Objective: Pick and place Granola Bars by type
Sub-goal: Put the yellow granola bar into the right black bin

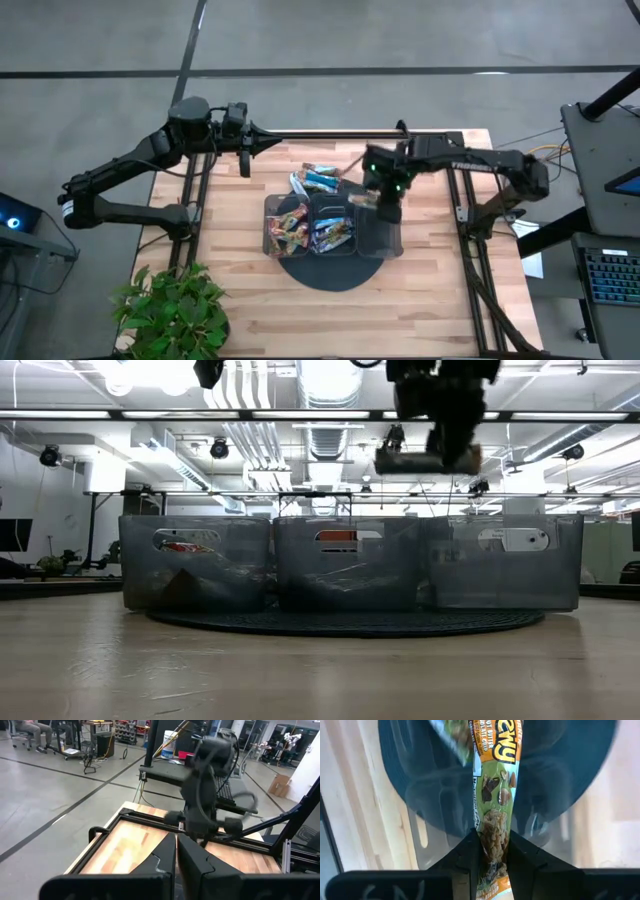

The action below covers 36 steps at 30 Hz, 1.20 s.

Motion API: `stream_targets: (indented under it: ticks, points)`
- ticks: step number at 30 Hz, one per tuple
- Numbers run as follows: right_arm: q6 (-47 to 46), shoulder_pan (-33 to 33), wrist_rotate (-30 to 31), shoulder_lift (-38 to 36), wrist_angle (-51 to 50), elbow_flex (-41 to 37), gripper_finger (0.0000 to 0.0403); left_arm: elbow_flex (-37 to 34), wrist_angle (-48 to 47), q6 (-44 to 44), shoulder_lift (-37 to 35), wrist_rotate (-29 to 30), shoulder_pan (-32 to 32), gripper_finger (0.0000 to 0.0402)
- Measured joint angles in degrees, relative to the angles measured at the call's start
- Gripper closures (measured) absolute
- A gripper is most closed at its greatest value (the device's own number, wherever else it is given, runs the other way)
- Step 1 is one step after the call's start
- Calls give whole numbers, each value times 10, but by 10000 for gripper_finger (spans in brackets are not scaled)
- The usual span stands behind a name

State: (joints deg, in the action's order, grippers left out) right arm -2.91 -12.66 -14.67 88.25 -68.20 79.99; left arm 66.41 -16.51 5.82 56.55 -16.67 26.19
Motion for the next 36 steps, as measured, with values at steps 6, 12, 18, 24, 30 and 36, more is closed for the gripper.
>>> stream_targets:
  ticks: [6, 12, 18, 24, 30, 36]
  points:
    - [-13, 35, 15, -9, 54, -93, 335, 0, 0, 3, 0, 0, 0, 401]
    - [-31, 38, 15, -8, 102, -150, 331, 0, 0, 10, 0, 0, 0, 401]
    - [-47, 38, 13, -8, 102, -181, 281, 0, 0, 17, 0, 0, 0, 401]
    - [-49, 38, 13, -9, 117, -179, 235, 0, 0, 17, 0, 0, 0, 401]
    - [-36, 38, 44, -11, 123, -117, 224, 0, 0, 7, 0, 0, 0, 401]
    - [-16, 34, 59, -15, 140, -28, 234, 3, -3, -2, 8, 0, 8, 401]
